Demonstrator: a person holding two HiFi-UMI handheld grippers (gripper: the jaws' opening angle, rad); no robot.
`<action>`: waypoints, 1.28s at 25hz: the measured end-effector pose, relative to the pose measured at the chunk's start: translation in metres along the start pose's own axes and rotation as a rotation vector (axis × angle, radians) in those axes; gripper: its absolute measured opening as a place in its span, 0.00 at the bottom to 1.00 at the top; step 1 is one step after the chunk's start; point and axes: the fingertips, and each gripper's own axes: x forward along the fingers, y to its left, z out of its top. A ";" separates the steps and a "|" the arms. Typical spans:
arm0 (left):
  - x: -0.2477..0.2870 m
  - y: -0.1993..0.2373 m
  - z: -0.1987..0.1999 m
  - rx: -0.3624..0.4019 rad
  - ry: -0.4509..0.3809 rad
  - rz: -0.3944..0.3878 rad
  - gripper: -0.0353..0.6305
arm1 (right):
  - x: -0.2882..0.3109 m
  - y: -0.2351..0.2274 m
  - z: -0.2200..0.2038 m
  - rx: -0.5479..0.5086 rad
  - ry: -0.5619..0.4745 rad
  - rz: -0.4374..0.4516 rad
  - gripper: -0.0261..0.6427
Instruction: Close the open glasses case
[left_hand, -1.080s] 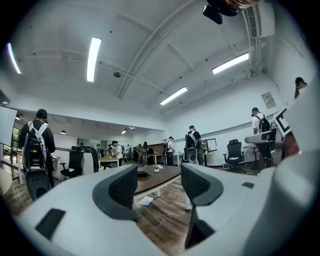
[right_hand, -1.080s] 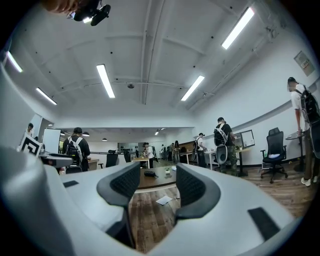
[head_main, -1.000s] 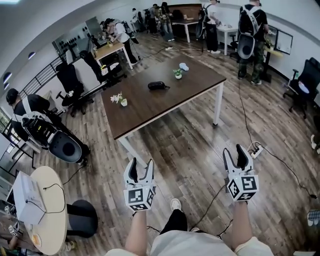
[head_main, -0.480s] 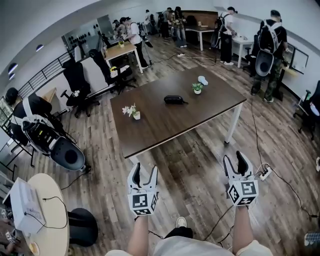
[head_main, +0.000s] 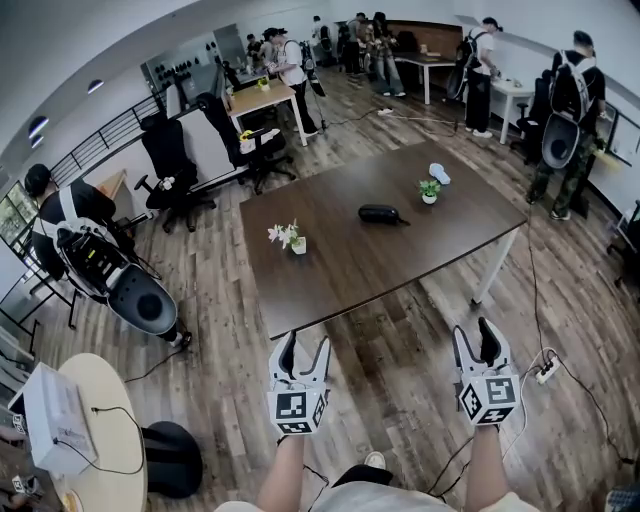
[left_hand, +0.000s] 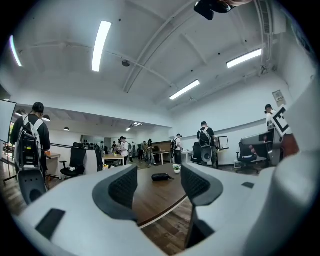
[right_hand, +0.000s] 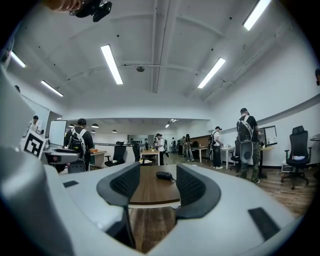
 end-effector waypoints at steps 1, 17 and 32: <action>0.002 0.007 -0.001 0.001 0.001 0.006 0.47 | 0.008 0.005 0.002 -0.005 0.001 0.007 0.38; 0.020 0.086 0.000 -0.007 -0.017 0.151 0.47 | 0.103 0.036 0.022 -0.034 -0.033 0.108 0.38; 0.167 0.037 0.016 -0.007 -0.020 0.247 0.47 | 0.233 -0.092 0.035 0.000 -0.065 0.181 0.38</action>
